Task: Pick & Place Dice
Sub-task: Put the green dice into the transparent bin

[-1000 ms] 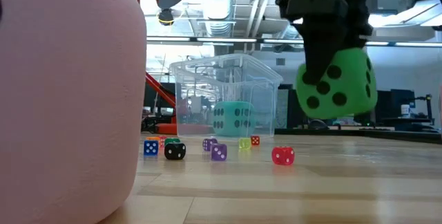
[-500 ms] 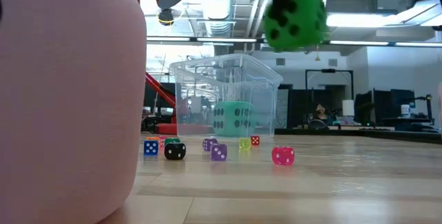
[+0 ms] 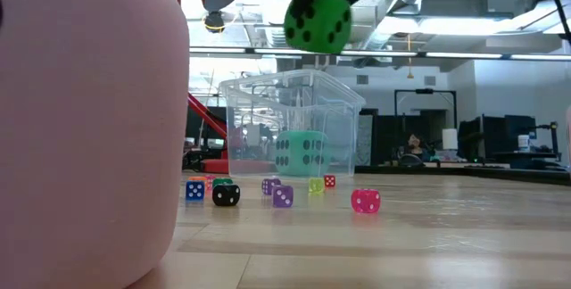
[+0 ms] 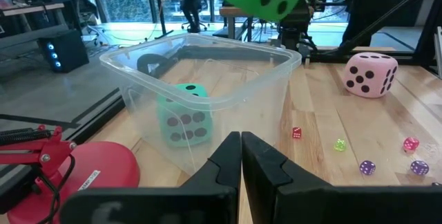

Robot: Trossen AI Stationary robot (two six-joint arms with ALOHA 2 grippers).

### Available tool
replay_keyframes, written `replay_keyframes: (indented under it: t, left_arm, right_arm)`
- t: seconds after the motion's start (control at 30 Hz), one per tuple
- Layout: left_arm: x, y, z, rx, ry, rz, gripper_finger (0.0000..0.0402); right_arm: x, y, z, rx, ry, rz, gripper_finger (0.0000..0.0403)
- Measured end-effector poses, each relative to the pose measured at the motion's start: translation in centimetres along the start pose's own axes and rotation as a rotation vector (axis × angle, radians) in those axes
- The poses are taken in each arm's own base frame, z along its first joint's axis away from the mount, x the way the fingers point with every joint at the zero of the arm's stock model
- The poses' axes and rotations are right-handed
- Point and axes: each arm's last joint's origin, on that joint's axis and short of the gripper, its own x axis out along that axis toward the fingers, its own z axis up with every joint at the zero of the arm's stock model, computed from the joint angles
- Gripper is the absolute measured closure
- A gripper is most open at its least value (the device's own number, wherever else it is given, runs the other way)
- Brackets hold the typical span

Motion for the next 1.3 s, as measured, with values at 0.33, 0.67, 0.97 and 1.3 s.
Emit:
replay_keyframes:
  t: [0.33, 0.67, 0.97, 1.3]
  left_arm:
    - [0.0, 0.0, 0.0, 0.000, 0.000, 0.000, 0.0401]
    - [0.0, 0.0, 0.0, 0.000, 0.000, 0.000, 0.0401]
    - [0.0, 0.0, 0.0, 0.000, 0.000, 0.000, 0.0401]
    - [0.0, 0.0, 0.1, 0.000, -0.006, 0.000, 0.0401]
  right_arm:
    - [4.4, -4.1, 1.8, -0.029, -0.009, -0.093, 0.0030]
    - [7.8, -8.7, 4.3, -0.018, -0.035, 0.158, 0.0030]
    - [12.1, -7.3, 2.5, -0.049, 0.116, 0.166, 0.0030]
    - [12.8, -2.4, 0.5, -0.151, 0.182, 0.234, 0.0030]
